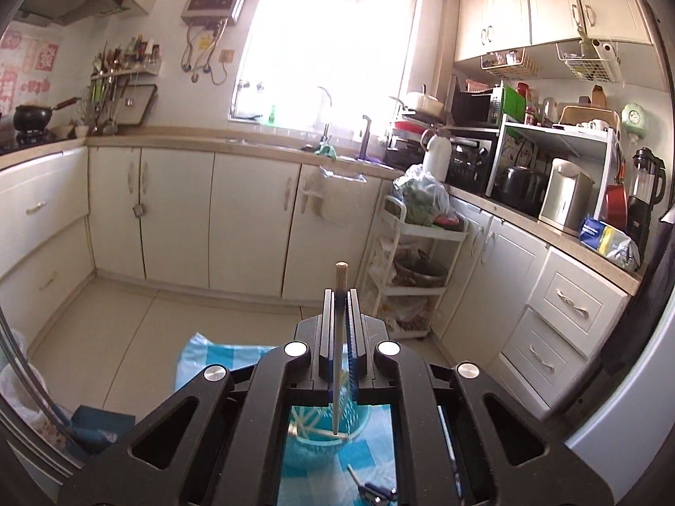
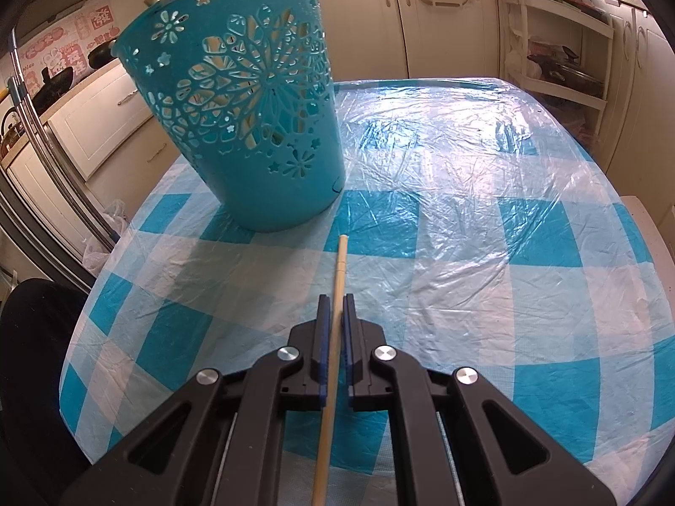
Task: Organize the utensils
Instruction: 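Drop the left tool's chopstick into the teal basket while the right tool holds its own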
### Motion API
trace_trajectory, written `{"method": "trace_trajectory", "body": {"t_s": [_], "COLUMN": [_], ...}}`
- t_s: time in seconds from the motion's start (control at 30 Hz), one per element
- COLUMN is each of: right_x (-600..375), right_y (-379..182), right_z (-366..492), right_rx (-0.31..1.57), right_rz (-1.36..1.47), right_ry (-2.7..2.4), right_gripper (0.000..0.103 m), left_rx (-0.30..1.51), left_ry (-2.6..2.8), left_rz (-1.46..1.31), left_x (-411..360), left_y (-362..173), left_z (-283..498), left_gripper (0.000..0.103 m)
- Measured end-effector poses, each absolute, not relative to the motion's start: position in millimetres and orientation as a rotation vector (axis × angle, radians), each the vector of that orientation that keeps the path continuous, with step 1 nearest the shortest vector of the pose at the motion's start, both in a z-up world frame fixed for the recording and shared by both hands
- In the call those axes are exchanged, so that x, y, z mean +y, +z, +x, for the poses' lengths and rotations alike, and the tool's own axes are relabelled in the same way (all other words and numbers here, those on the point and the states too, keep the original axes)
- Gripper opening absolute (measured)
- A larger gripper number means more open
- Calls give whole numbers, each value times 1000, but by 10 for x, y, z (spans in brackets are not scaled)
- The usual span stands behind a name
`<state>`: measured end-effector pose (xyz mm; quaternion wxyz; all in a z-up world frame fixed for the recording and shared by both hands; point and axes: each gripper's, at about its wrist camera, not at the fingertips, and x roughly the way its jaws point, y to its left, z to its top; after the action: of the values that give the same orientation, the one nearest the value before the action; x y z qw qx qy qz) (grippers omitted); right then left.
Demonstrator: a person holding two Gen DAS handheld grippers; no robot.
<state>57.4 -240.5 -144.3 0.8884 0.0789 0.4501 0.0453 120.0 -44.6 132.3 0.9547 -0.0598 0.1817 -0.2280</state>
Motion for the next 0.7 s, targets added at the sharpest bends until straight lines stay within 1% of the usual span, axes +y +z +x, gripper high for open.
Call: {"method": "trace_trajectory", "body": {"t_s": [0.13, 0.37, 0.4, 0.47, 0.53, 0.67, 0.7], "right_x": [-2420, -2427, -2429, -2420, -2396, -2391, -2408], "right_y": [-1443, -1445, -1445, -1443, -1441, -1443, -1443], "right_z": [584, 576, 577, 576, 574, 571, 573], "right_rx": [935, 935, 934, 932, 930, 926, 926], "right_rz": [171, 183, 186, 185, 172, 177, 183], "right_ry": [97, 102, 106, 122, 128, 134, 132], "right_gripper": [6, 7, 7, 14, 17, 18, 18], "left_rx": [372, 481, 499, 534, 582, 624, 625], "left_ry": [-434, -392, -389, -381, -377, -367, -362], "left_rz": [-110, -44, -33, -10, 16, 17, 20], "left_x": [-571, -844, -877, -945, -976, -915, -892], "left_y": [1228, 615, 527, 368, 191, -6, -36], "left_z": [1459, 1923, 1961, 2016, 2081, 2048, 2029], "left_gripper": [5, 5, 5, 5, 6, 7, 12]}}
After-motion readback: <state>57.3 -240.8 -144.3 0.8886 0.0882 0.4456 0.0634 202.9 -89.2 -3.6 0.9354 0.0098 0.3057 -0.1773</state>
